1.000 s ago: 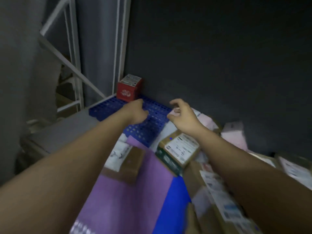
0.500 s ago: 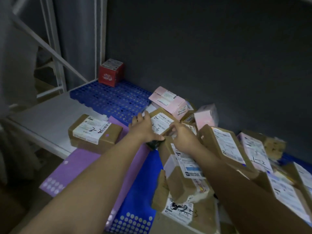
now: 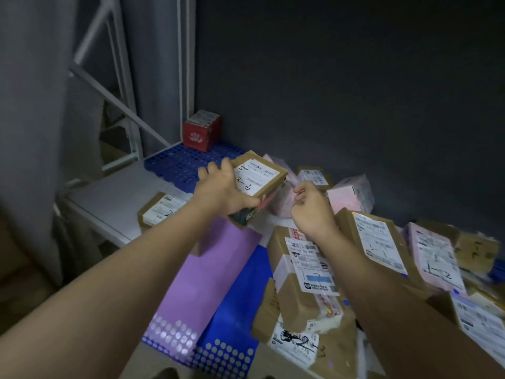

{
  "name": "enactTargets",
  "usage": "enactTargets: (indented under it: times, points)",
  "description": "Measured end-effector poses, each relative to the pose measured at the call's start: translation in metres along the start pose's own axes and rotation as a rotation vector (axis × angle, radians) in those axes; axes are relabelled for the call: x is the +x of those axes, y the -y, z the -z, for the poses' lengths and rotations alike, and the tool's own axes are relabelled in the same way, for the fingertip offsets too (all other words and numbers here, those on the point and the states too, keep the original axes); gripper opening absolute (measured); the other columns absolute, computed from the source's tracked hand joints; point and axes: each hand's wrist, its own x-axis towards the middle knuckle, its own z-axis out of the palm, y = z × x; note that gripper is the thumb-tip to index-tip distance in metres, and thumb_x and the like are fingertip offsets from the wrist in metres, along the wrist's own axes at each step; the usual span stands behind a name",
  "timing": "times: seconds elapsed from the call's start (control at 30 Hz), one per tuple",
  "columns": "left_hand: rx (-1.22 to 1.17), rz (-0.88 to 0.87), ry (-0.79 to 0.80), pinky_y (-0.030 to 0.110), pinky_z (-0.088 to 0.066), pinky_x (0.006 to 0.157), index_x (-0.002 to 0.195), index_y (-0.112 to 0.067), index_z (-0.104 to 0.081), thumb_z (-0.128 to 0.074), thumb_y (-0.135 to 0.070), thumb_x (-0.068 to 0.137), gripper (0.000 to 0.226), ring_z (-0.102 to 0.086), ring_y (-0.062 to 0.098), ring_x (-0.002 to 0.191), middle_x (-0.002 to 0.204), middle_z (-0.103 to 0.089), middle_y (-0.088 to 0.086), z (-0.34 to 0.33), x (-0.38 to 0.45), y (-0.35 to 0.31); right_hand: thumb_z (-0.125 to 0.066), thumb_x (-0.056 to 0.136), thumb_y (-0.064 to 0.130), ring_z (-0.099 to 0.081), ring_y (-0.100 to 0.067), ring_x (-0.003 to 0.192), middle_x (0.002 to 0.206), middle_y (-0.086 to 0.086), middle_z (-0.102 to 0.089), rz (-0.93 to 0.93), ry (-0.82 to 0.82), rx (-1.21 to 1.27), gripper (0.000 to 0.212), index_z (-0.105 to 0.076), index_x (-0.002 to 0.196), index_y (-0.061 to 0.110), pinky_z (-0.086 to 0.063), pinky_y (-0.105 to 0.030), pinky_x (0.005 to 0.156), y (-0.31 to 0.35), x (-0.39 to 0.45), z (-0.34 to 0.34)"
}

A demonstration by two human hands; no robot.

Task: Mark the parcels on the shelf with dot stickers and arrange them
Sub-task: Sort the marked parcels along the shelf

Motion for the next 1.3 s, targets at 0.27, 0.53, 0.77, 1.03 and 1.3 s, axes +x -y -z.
enactTargets:
  times: [0.27,0.53,0.77,1.03,1.3]
  points:
    - [-0.044,0.117,-0.107,0.047,-0.034,0.102,0.144,-0.008,-0.017,-0.074,-0.058,0.066,0.108,-0.024,0.039,0.131,0.141,-0.031,0.019,0.007,0.059,0.041,-0.05,0.087,0.005,-0.056,-0.024,0.101,0.114,-0.007,-0.058,0.061,0.047,-0.093,0.035,-0.053,0.121,0.014,-0.047,-0.037,0.088,0.014,0.053,-0.052]
    - [-0.057,0.058,-0.143,0.045,-0.033,0.102,0.146,-0.009,-0.014,-0.07,-0.059,0.07,0.107,-0.022,0.039,0.133,0.144,-0.027,0.021,-0.018,0.179,0.051,-0.063,0.081,0.022,-0.03,-0.027,0.13,0.14,-0.007,-0.035,0.259,-0.018,-0.099,0.067,-0.034,0.142,0.021,-0.029,-0.035,0.106,0.024,0.162,-0.111]
    - [-0.125,0.039,-0.145,0.049,-0.02,0.114,0.148,-0.014,-0.024,-0.032,-0.057,0.095,0.069,-0.018,0.04,0.14,0.153,-0.021,0.02,-0.028,0.266,0.092,-0.071,0.082,0.042,-0.029,-0.029,0.131,0.143,-0.007,-0.029,0.306,0.11,-0.187,0.068,-0.041,0.14,0.022,-0.031,-0.036,0.109,0.026,0.227,-0.157]
    - [0.171,-0.091,-0.097,0.05,-0.01,0.117,0.152,-0.018,-0.009,-0.05,-0.028,0.096,0.07,-0.01,0.036,0.144,0.158,0.001,0.017,-0.029,0.324,0.161,-0.061,0.09,0.025,-0.03,-0.027,0.13,0.141,-0.008,-0.03,0.421,0.054,-0.191,0.05,-0.045,0.137,0.018,-0.032,-0.032,0.107,0.033,0.26,-0.182]
    - [-0.014,-0.082,-0.101,0.05,-0.033,0.108,0.135,-0.005,-0.041,-0.057,-0.038,0.079,0.067,-0.034,0.042,0.132,0.145,-0.032,0.021,-0.022,0.327,0.157,-0.062,0.092,0.024,-0.049,-0.031,0.114,0.139,-0.014,-0.029,0.371,-0.016,-0.206,0.046,-0.044,0.133,0.012,-0.047,-0.037,0.094,0.049,0.27,-0.193]
